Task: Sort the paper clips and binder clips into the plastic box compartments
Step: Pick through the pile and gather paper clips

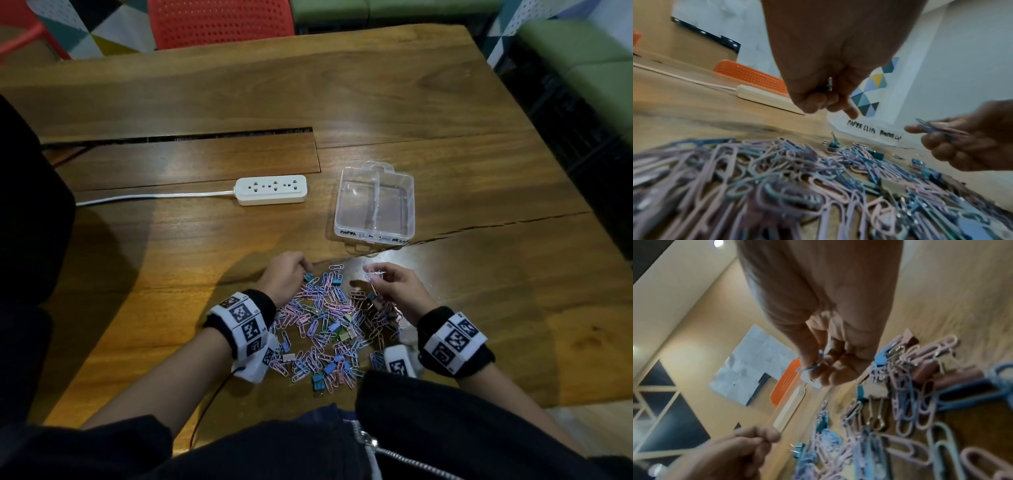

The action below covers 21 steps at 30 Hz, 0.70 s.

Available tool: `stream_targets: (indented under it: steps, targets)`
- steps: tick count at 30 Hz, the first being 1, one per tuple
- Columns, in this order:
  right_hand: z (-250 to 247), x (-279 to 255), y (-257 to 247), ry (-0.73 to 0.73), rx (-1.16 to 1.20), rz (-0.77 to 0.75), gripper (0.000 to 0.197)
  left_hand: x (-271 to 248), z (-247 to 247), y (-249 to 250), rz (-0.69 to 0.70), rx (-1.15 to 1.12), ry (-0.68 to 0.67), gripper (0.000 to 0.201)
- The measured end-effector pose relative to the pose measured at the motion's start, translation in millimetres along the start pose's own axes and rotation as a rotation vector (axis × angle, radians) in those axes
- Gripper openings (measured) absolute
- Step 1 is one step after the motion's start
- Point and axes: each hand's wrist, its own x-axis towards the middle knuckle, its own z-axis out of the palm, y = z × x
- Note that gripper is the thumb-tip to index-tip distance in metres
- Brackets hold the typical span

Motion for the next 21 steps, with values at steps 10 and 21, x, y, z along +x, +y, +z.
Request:
stream_targets:
  steps: [10,21]
  targets:
    - [7,0,-3,-0.087,0.363,0.160,0.030,0,22,-2,0.136,0.557,-0.237,0.045]
    - [33,3,9,0.041,-0.662,-0.147,0.030,0,12,-2,0.046,0.223,-0.320,0.024]
